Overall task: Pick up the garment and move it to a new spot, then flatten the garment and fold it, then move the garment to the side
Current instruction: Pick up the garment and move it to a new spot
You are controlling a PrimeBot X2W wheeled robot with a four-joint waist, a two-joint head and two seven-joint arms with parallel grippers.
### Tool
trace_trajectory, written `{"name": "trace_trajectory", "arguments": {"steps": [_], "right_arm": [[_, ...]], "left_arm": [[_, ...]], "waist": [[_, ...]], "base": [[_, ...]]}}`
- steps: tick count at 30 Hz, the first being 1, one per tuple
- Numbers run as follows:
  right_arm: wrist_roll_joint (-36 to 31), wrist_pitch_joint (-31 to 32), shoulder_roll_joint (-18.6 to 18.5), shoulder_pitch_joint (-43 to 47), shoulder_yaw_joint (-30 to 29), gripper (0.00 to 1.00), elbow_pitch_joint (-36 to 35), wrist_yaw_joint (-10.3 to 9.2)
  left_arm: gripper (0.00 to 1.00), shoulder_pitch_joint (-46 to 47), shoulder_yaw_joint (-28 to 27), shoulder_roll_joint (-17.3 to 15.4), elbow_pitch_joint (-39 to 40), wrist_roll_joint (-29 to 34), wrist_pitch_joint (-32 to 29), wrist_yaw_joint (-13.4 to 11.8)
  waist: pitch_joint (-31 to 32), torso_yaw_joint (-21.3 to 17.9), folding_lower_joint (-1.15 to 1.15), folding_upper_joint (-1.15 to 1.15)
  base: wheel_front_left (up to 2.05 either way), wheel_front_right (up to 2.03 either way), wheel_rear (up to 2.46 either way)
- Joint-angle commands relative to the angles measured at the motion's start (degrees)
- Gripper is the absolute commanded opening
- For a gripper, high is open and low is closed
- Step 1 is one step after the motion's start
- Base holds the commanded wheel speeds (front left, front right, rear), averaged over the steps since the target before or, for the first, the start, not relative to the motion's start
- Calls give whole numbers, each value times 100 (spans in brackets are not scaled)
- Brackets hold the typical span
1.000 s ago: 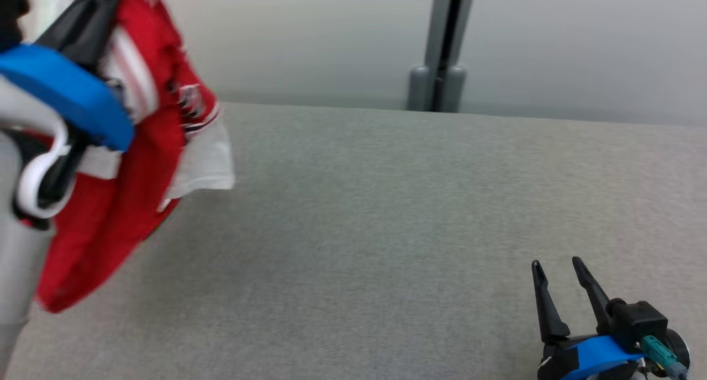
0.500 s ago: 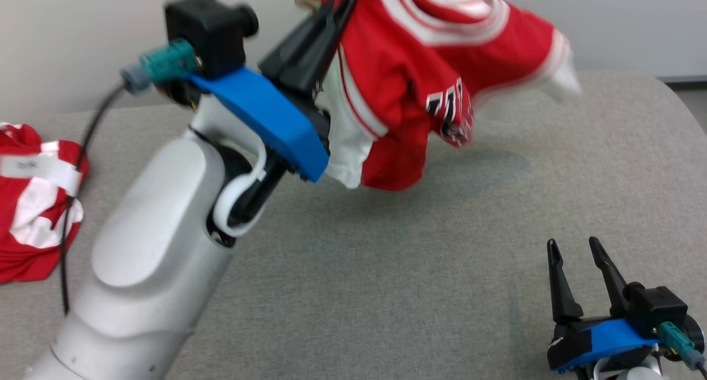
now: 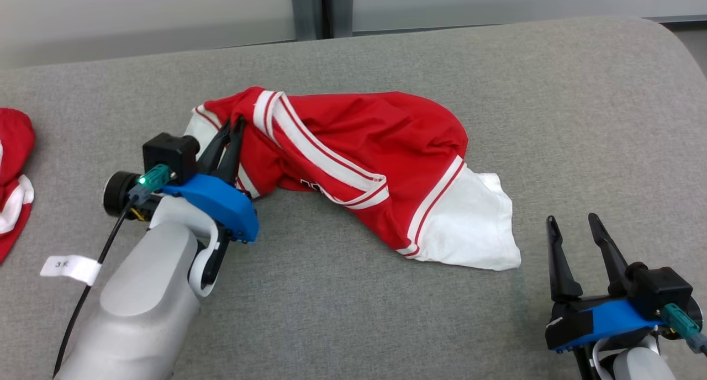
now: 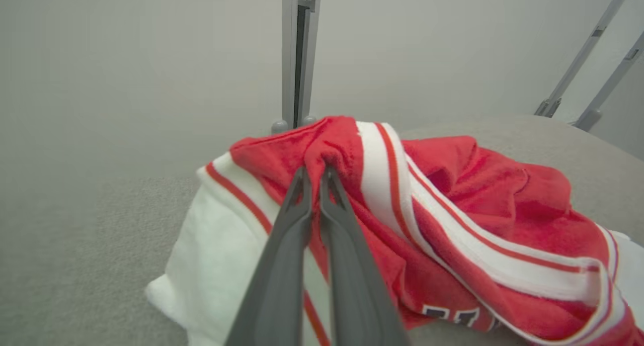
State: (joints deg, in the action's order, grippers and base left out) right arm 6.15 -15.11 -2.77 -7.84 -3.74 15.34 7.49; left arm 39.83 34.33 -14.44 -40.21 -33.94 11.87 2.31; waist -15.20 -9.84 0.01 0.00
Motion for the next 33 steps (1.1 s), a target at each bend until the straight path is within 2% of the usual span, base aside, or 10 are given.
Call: {"name": "trace_trajectory", "arguments": {"steps": [1, 2, 9, 15, 20, 29, 33], "right_arm": [[-15, -8, -20, -61, 8, 100, -7, 0], [-27, -8, -21, -78, 22, 100, -6, 0], [-94, -8, -21, -126, 114, 100, 9, 0], [-178, -8, -20, 6, 120, 100, 27, 0], [-235, -8, -21, 285, 106, 100, 126, 0], [-266, -7, -21, 598, 72, 100, 129, 0], [-258, -8, -21, 671, 94, 100, 145, 0]], "left_arm": [[48, 40, -20, 13, -176, 37, 137, 38], [100, 72, -21, 33, -272, 66, 194, 66], [100, 205, -218, 118, -372, 230, 336, 181], [100, -361, -646, 131, 265, 553, 333, 250], [100, -1436, -1097, 231, 818, 744, 333, 229], [100, -3091, -1881, 483, 1610, 1015, 335, 8], [100, -3645, -2169, 671, 1804, 1181, 335, 0]], "waist": [[-36, 48, -1, 0], [-40, 71, -1, 0], [115, 241, -1, 0], [557, 405, -1, 0], [1038, 569, -1, 0], [1337, 714, -1, 0], [1406, 776, -1, 0]], "base": [[0, 0, 0], [0, 0, 0], [0, 0, 0], [0, 0, 0], [0, 0, 0], [0, 0, 0], [0, 0, 0]]}}
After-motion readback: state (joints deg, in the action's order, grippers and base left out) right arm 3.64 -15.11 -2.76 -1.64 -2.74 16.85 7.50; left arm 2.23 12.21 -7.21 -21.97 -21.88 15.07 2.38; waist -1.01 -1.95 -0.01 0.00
